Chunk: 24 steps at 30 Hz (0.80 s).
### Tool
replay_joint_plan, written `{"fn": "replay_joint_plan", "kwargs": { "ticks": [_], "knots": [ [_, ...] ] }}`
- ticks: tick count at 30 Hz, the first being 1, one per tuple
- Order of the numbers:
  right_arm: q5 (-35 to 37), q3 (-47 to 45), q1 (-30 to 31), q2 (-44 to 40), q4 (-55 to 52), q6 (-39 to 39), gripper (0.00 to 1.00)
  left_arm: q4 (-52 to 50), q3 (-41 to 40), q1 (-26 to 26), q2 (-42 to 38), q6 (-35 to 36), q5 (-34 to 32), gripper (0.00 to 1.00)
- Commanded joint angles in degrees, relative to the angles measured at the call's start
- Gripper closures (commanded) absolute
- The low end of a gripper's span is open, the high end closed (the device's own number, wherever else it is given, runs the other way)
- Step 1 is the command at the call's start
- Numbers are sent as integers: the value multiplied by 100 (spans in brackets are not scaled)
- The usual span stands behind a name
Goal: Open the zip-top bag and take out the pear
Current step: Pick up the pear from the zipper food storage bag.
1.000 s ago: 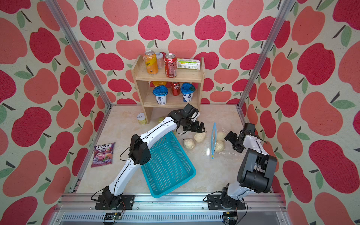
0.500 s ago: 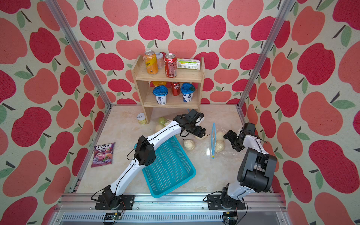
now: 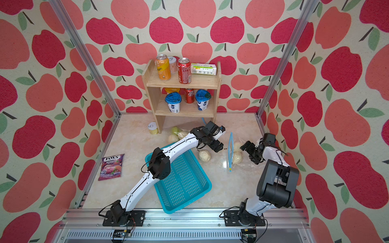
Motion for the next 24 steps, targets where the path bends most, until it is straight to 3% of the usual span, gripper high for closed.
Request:
{"fn": "replay_joint_plan", "kwargs": {
  "ticks": [1, 3, 7, 13, 24],
  "knots": [
    [-137, -49, -19, -85, 26, 90, 8, 41, 168, -34, 205, 271, -3, 8],
    [-155, -65, -19, -81, 30, 95, 8, 33, 168, -40, 262, 268, -16, 7],
    [-176, -76, -19, -90, 21, 72, 8, 19, 159, -56, 281, 318, 36, 16],
    [-207, -56, -17, -102, 42, 86, 8, -43, 28, -99, 190, 392, -33, 1],
    [-328, -84, -43, -63, 108, 108, 8, -162, -174, -171, 134, 467, 21, 1]
  ]
}}
